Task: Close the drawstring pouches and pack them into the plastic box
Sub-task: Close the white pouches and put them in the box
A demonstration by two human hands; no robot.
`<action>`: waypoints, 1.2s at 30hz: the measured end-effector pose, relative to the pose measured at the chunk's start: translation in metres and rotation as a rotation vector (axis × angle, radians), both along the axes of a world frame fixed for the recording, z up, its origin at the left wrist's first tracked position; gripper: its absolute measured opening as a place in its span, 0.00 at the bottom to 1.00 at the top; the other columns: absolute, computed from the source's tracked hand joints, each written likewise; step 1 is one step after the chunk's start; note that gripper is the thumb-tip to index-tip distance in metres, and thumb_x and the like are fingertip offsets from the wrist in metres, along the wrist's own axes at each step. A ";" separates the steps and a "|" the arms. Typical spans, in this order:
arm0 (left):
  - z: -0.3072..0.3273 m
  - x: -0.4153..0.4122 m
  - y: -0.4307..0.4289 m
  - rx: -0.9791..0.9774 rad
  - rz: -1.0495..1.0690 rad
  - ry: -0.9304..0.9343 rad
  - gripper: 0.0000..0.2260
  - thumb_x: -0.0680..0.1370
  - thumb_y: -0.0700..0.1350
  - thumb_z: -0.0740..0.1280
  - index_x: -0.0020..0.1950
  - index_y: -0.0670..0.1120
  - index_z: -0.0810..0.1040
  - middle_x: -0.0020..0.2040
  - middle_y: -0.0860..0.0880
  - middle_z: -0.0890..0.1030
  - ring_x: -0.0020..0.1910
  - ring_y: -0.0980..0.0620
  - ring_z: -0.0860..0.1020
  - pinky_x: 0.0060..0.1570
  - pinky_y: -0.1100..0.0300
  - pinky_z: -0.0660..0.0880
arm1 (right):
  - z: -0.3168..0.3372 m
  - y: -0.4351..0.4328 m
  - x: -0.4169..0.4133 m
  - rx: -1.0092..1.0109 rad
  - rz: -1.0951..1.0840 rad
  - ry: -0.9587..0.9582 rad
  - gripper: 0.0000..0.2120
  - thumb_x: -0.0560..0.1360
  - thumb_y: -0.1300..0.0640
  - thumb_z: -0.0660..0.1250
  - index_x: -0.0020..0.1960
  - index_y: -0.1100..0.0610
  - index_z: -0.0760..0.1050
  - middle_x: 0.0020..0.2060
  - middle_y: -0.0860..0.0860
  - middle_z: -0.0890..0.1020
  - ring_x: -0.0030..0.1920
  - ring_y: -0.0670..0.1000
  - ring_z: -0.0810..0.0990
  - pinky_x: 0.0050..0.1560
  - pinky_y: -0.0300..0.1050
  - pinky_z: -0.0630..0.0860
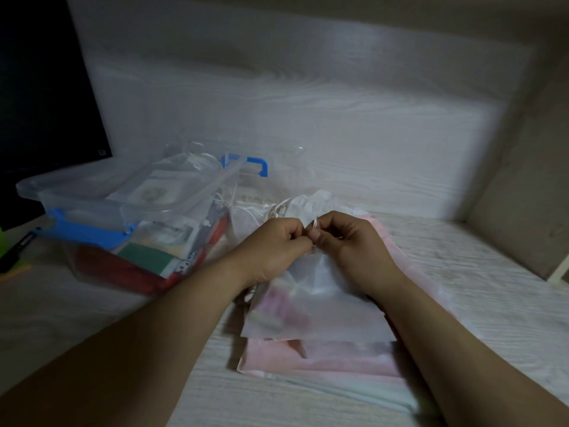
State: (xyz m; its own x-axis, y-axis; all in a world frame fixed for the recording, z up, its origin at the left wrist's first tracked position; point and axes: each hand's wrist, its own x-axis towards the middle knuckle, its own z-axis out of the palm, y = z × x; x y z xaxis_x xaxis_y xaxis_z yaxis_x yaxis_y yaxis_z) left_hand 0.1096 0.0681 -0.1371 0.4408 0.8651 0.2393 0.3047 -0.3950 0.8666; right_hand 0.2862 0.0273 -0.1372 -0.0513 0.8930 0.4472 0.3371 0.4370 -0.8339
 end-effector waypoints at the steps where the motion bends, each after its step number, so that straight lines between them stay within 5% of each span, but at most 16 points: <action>1: -0.002 0.002 -0.001 0.043 0.016 0.001 0.11 0.74 0.49 0.70 0.36 0.48 0.72 0.33 0.51 0.71 0.34 0.54 0.68 0.38 0.55 0.66 | 0.000 0.000 0.000 0.009 -0.002 -0.004 0.06 0.80 0.61 0.70 0.45 0.54 0.82 0.42 0.56 0.85 0.44 0.52 0.82 0.52 0.60 0.79; 8: -0.003 0.003 -0.001 0.145 0.014 0.043 0.12 0.80 0.42 0.70 0.37 0.51 0.76 0.28 0.57 0.71 0.29 0.59 0.67 0.32 0.61 0.66 | -0.005 0.003 0.000 0.043 0.006 -0.068 0.04 0.79 0.61 0.71 0.46 0.56 0.81 0.42 0.55 0.85 0.48 0.63 0.83 0.53 0.63 0.79; 12: 0.002 -0.006 0.002 0.027 -0.064 0.028 0.06 0.81 0.42 0.70 0.45 0.43 0.82 0.33 0.50 0.75 0.33 0.58 0.71 0.36 0.64 0.68 | -0.002 0.001 0.001 0.020 0.029 0.009 0.04 0.80 0.63 0.70 0.46 0.59 0.81 0.42 0.56 0.85 0.43 0.51 0.82 0.49 0.50 0.77; 15: 0.005 -0.011 0.003 -0.036 -0.157 -0.053 0.06 0.81 0.42 0.71 0.48 0.38 0.81 0.41 0.47 0.83 0.45 0.58 0.79 0.50 0.64 0.75 | -0.001 0.001 0.002 -0.036 0.072 0.124 0.03 0.80 0.64 0.70 0.49 0.63 0.81 0.47 0.62 0.85 0.48 0.55 0.82 0.55 0.53 0.78; 21: 0.004 -0.015 0.001 -0.160 -0.266 -0.191 0.07 0.83 0.44 0.69 0.47 0.43 0.77 0.42 0.42 0.76 0.43 0.46 0.71 0.43 0.55 0.70 | 0.003 0.000 0.003 -0.118 0.121 0.219 0.05 0.81 0.65 0.67 0.48 0.61 0.80 0.41 0.52 0.83 0.42 0.46 0.80 0.45 0.36 0.77; 27: 0.006 -0.020 0.007 -0.106 -0.159 -0.209 0.08 0.85 0.43 0.65 0.47 0.41 0.75 0.41 0.46 0.78 0.42 0.50 0.74 0.44 0.57 0.72 | 0.002 0.007 0.008 -0.123 0.067 0.283 0.06 0.79 0.58 0.70 0.43 0.54 0.80 0.41 0.53 0.80 0.44 0.52 0.75 0.47 0.47 0.71; 29: 0.005 -0.020 0.010 -0.015 -0.101 -0.168 0.08 0.85 0.42 0.65 0.46 0.43 0.76 0.39 0.51 0.75 0.41 0.56 0.71 0.42 0.63 0.69 | 0.003 0.008 0.010 -0.097 0.014 0.259 0.08 0.81 0.62 0.68 0.43 0.56 0.77 0.38 0.51 0.78 0.41 0.50 0.72 0.43 0.44 0.68; 36: -0.002 -0.014 0.011 0.066 0.016 -0.097 0.10 0.84 0.46 0.65 0.43 0.49 0.75 0.36 0.54 0.73 0.37 0.57 0.69 0.42 0.57 0.66 | 0.000 0.010 0.011 -0.118 -0.058 0.192 0.10 0.82 0.62 0.66 0.42 0.55 0.76 0.37 0.50 0.77 0.39 0.49 0.72 0.41 0.43 0.68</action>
